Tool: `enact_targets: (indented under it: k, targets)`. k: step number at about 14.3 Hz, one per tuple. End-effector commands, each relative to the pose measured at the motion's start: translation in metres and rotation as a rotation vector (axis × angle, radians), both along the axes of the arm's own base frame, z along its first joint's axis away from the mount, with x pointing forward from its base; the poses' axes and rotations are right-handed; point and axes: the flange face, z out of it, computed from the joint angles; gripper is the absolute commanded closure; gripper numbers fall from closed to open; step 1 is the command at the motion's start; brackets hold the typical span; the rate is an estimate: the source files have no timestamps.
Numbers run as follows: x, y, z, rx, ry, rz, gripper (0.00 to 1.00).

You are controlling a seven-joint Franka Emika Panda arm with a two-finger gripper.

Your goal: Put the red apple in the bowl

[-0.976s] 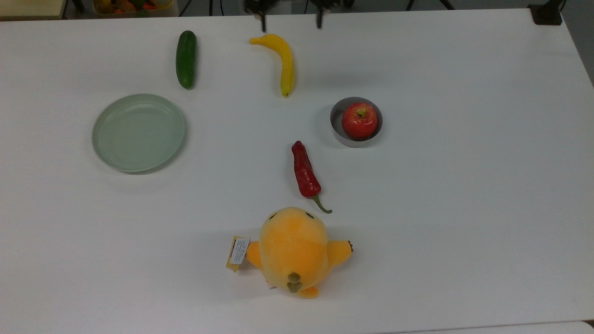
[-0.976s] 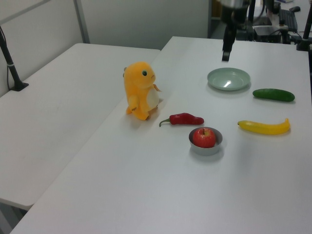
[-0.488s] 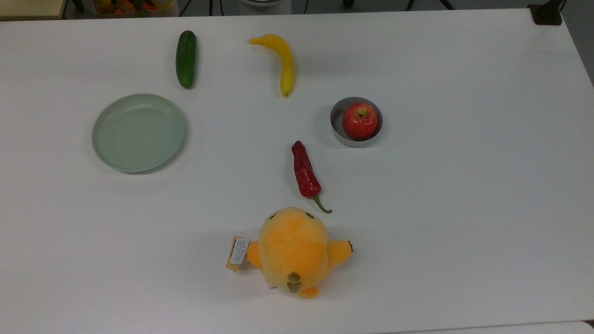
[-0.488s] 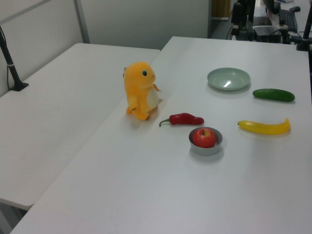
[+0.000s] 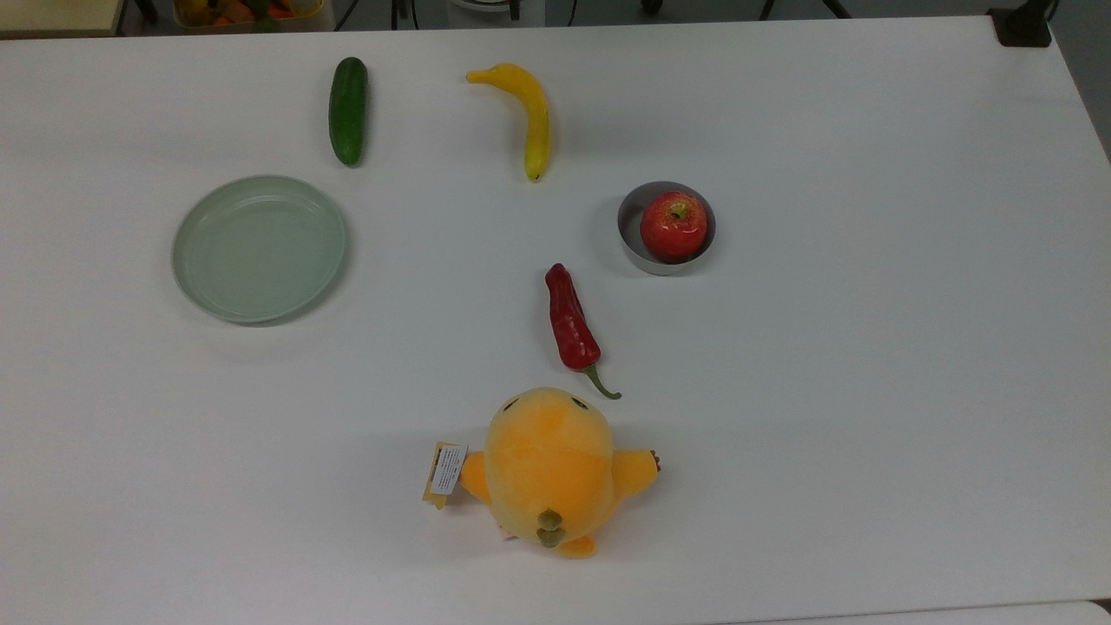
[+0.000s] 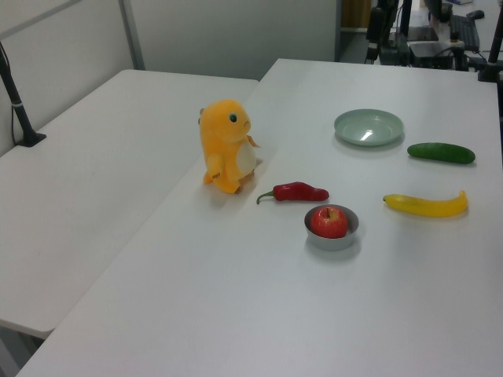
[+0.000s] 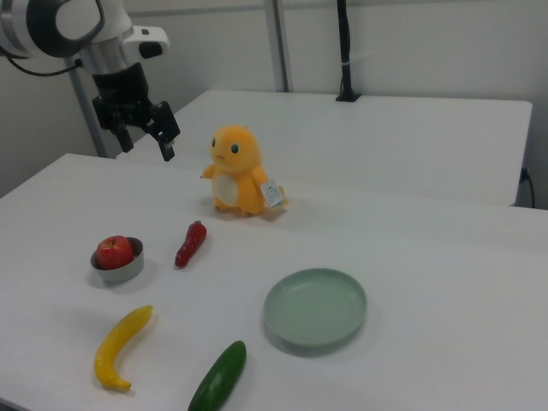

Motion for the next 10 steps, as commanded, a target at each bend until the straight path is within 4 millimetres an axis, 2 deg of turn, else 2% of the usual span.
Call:
enact_targets:
  k: [1,10]
  targets:
    - [0.0017,0.0034,-0.0053,0.030,-0.014,0.068,0.00]
    - [0.0015,0.0062,-0.0100,0.032,-0.003,0.067,0.00]
